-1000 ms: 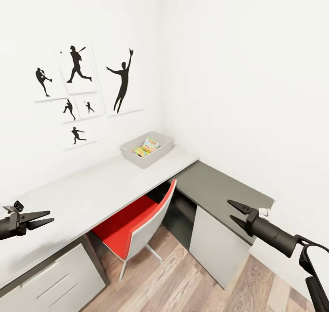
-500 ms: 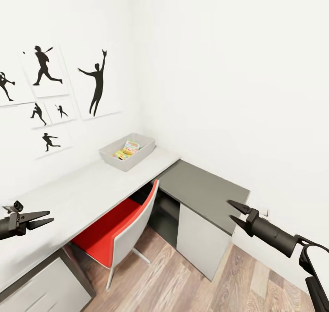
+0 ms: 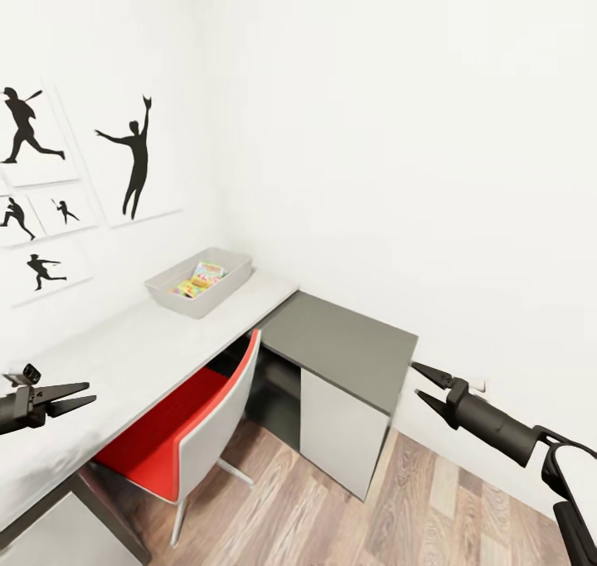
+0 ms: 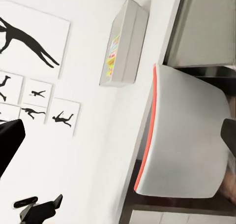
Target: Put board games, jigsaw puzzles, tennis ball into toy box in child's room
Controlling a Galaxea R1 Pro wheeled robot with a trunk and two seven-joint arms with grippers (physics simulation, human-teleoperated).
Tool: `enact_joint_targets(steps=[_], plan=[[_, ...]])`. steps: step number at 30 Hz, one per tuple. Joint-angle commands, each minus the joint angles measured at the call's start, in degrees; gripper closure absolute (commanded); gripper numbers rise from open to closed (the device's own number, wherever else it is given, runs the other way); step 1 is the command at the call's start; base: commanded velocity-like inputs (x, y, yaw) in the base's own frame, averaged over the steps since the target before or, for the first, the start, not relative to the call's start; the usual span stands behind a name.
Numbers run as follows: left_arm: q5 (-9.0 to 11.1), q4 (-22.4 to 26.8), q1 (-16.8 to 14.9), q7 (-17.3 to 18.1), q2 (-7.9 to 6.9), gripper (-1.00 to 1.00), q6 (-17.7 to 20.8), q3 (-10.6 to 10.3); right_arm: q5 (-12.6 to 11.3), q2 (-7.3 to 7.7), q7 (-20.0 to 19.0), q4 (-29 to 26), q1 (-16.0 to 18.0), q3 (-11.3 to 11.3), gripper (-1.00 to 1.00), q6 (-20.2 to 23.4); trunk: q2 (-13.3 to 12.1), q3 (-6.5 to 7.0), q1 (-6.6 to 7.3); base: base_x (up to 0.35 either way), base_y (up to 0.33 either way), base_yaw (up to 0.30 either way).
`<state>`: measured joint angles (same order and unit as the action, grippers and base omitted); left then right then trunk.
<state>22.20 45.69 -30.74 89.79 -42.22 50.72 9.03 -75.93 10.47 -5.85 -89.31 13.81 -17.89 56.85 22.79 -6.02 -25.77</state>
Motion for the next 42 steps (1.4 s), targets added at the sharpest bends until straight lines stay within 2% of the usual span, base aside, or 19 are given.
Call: enact_joint_targets(steps=[1,10,29,36,42], plan=[[0.04,0.02,-0.02,0.21,-0.04,-1.00,0.61,-0.04,0.61,-0.01,-0.57,0.02,0.07,-0.06,-1.00,0.28,0.12,-0.06,-0.02,-0.198,0.000,-0.220],[0.04,0.02,-0.02,0.21,-0.12,-1.00,0.61,0.00,0.61,-0.01,-0.65,0.03,0.07,-0.04,-1.00,-0.94,0.12,0.58,-0.02,-0.247,0.000,-0.219],[0.04,-0.25,0.07,0.21,-0.49,-1.00,0.61,-0.06,0.63,-0.01,-0.64,0.15,0.07,0.03,-1.00,-1.29,0.12,1.94,-0.02,-0.013,0.000,-0.219],[0.04,-0.30,0.07,0.21,-0.50,-1.00,0.60,-0.06,2.50,-0.01,-0.64,0.19,0.07,0.04,-1.00,-1.30,0.12,2.44,-0.02,-0.136,0.000,-0.219],[0.04,-0.33,0.07,0.21,-0.50,-1.00,0.56,-0.06,2.96,-0.01,-0.60,0.19,0.07,0.05,-1.00,-1.31,0.12,2.86,-0.02,-0.296,0.000,-0.220]])
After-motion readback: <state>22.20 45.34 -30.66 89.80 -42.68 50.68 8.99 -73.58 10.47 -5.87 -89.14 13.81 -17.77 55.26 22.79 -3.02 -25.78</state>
